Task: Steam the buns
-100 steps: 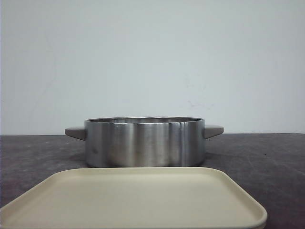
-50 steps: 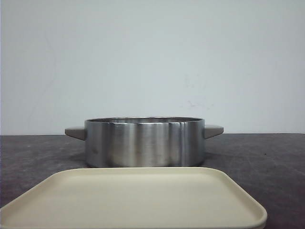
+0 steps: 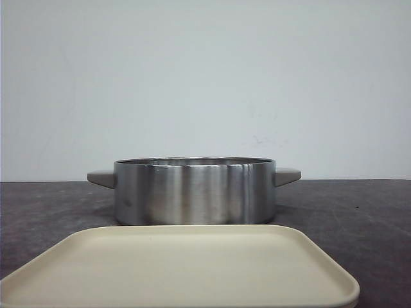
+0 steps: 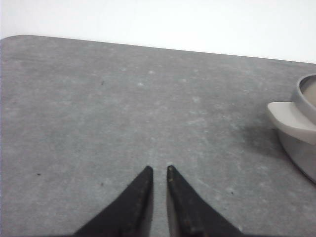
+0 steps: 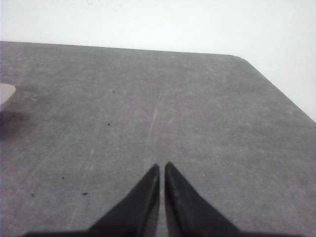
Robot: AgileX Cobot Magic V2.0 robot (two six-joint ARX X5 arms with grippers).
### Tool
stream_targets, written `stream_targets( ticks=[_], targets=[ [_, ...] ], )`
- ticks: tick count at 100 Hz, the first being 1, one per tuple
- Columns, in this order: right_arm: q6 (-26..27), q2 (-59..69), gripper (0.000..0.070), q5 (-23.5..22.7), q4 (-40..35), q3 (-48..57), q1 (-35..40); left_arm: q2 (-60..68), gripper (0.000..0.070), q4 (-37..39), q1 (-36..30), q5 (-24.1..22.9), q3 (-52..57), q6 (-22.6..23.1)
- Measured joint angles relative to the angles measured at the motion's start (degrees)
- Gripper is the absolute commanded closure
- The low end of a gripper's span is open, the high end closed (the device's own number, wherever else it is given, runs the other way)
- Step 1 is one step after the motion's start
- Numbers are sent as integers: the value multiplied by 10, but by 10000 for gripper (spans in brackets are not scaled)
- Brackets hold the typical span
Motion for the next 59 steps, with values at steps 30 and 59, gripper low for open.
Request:
stream_targets(
  ticks=[30, 59],
  targets=[
    [0, 0, 688, 0, 0, 0, 0, -2, 700, 0, 7, 7, 0, 14],
    [0, 0, 688, 0, 0, 0, 0, -2, 700, 0, 7, 7, 0, 14]
  ],
)
